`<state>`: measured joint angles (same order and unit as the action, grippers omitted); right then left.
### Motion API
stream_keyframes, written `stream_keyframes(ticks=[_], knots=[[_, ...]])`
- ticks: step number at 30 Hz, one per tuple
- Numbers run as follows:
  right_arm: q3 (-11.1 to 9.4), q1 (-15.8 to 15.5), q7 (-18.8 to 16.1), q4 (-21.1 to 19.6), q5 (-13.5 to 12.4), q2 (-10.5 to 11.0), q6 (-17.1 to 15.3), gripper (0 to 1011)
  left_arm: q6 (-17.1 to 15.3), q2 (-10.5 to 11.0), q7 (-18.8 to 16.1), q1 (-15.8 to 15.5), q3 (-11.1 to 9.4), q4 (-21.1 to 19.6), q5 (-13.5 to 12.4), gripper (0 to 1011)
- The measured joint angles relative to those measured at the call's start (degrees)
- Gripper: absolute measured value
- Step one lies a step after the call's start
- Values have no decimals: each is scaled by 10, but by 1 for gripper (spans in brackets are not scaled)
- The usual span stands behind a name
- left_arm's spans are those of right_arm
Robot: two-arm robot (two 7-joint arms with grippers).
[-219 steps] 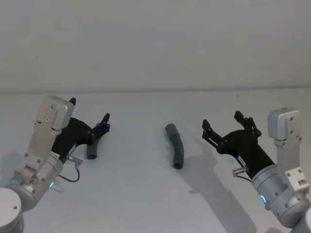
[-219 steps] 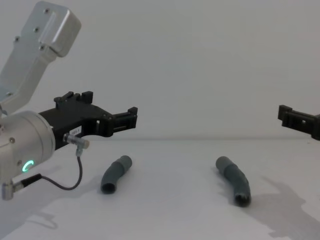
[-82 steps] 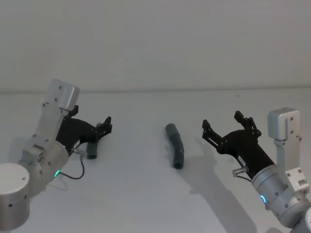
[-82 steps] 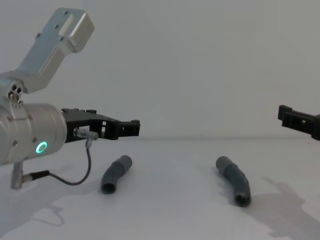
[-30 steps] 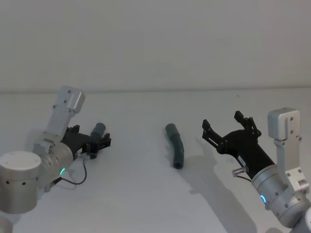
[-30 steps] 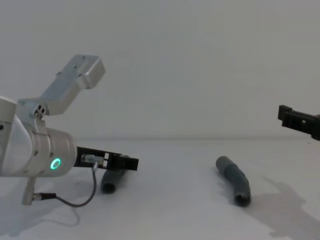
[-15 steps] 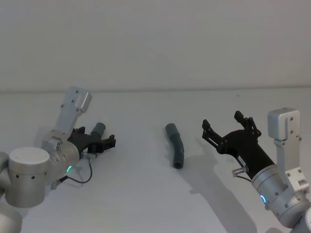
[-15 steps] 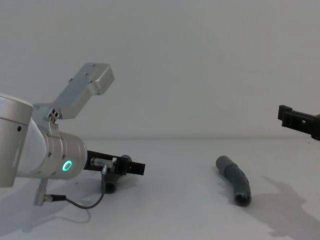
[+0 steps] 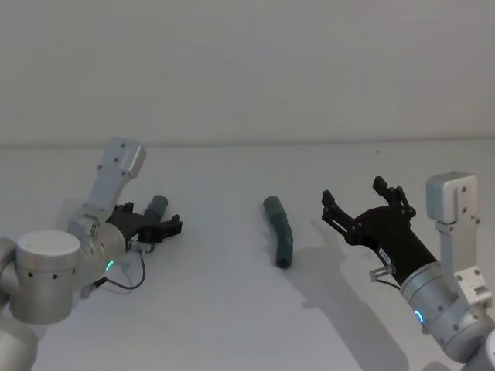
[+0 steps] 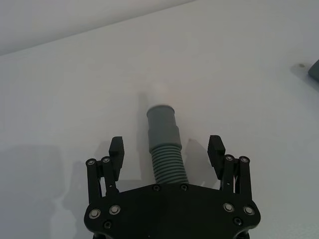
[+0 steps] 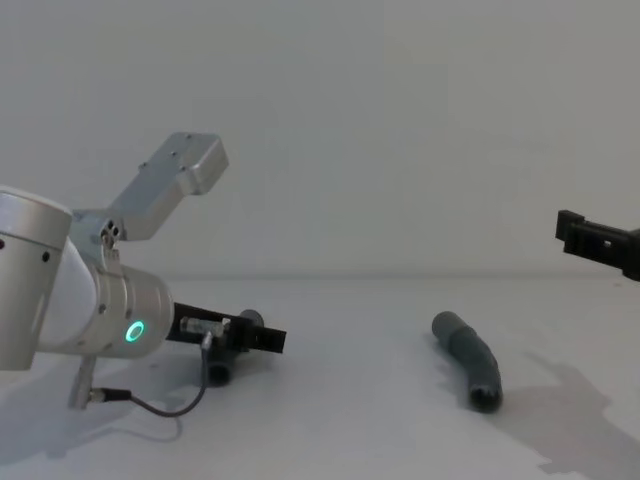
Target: Use both hands to pick up one end of the pipe from the table, align the ends, and insert them.
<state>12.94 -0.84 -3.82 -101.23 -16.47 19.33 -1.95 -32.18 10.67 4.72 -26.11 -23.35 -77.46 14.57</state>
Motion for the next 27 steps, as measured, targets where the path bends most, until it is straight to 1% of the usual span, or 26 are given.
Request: stream_keyframes(ticks=[11, 13, 14, 18, 19, 20, 22, 23, 25, 26, 27], knots=[[0, 0, 0, 0, 0, 0, 0, 1000, -1, -1, 2, -4, 2, 6, -4, 1002], [0, 0, 0, 0, 0, 0, 0, 1000, -1, -1, 2, -5, 2, 6, -4, 954], [0, 0, 0, 0, 0, 0, 0, 1000, -1, -1, 2, -5, 2, 7, -4, 954], [0, 0, 0, 0, 0, 0, 0, 1000, -1, -1, 2, -6, 2, 8, -5, 859], [0, 0, 0, 0, 0, 0, 0, 1000, -1, -1, 2, -6, 2, 8, -5, 814], [0, 0, 0, 0, 0, 0, 0, 1000, -1, -1, 2, -6, 2, 8, -5, 797], [0, 0, 0, 0, 0, 0, 0, 1000, -1, -1, 2, -6, 3, 8, -5, 729], [0, 0, 0, 0, 0, 0, 0, 1000, -1, -1, 2, -6, 3, 8, -5, 683], [0, 0, 0, 0, 0, 0, 0, 1000, -1, -2, 2, -6, 3, 9, -5, 645], [0, 0, 0, 0, 0, 0, 0, 1000, -1, -2, 3, -6, 3, 9, -5, 586], [0, 0, 0, 0, 0, 0, 0, 1000, -1, -2, 3, -6, 3, 9, -5, 563]])
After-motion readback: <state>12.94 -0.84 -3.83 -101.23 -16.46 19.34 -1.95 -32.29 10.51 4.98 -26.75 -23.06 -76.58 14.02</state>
